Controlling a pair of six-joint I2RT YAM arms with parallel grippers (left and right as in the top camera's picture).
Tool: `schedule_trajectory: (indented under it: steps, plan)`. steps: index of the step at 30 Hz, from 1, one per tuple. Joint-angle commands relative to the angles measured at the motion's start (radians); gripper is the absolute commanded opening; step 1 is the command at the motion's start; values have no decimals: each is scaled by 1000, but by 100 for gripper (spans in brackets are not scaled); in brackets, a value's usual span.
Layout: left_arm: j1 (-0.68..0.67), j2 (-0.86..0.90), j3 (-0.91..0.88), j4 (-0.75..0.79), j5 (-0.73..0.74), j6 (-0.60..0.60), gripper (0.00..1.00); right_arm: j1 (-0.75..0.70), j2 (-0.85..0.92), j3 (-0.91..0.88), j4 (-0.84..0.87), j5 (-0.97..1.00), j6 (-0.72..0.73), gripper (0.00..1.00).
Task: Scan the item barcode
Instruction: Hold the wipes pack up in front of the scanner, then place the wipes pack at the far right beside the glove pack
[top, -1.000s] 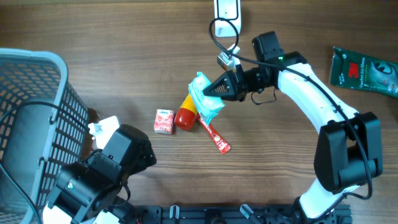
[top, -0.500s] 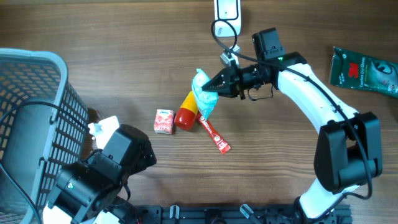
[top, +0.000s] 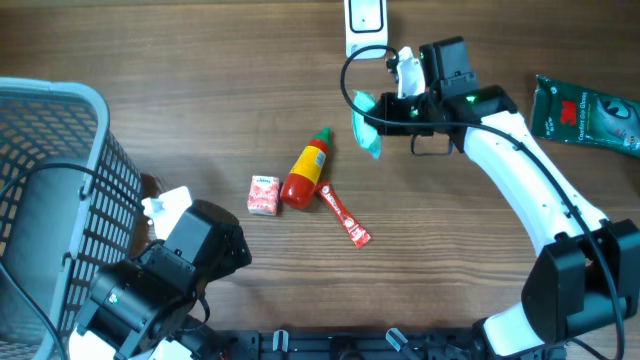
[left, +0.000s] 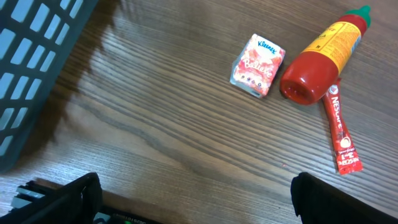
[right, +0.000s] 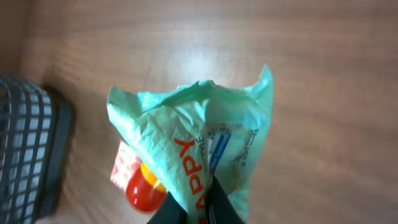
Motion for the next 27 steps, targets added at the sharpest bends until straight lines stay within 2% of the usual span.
schedule_trajectory:
  steps: [1,3,5,10,12,17,22,27]
  plan:
    - [2,-2,3,-2,-6,-12,100,10,8,6,119,-54,-18,5]
    - [2,-2,3,-1,-6,-13,100,24,23,6,230,-5,-18,5]
    - [2,-2,3,-2,-6,-12,100,24,51,6,348,132,-19,5]
    - [2,-2,3,-1,-6,-12,100,24,178,51,592,182,-19,5]
    - [2,-2,3,-2,-6,-13,100,24,306,204,594,315,-66,5]
    - [2,-2,3,-2,-6,-12,100,15,543,509,586,449,-101,5]
    - [2,-2,3,-2,-6,-13,100,14,663,560,753,532,-124,5]
    - [2,-2,3,-2,-6,-12,100,14,660,576,740,597,-126,4]
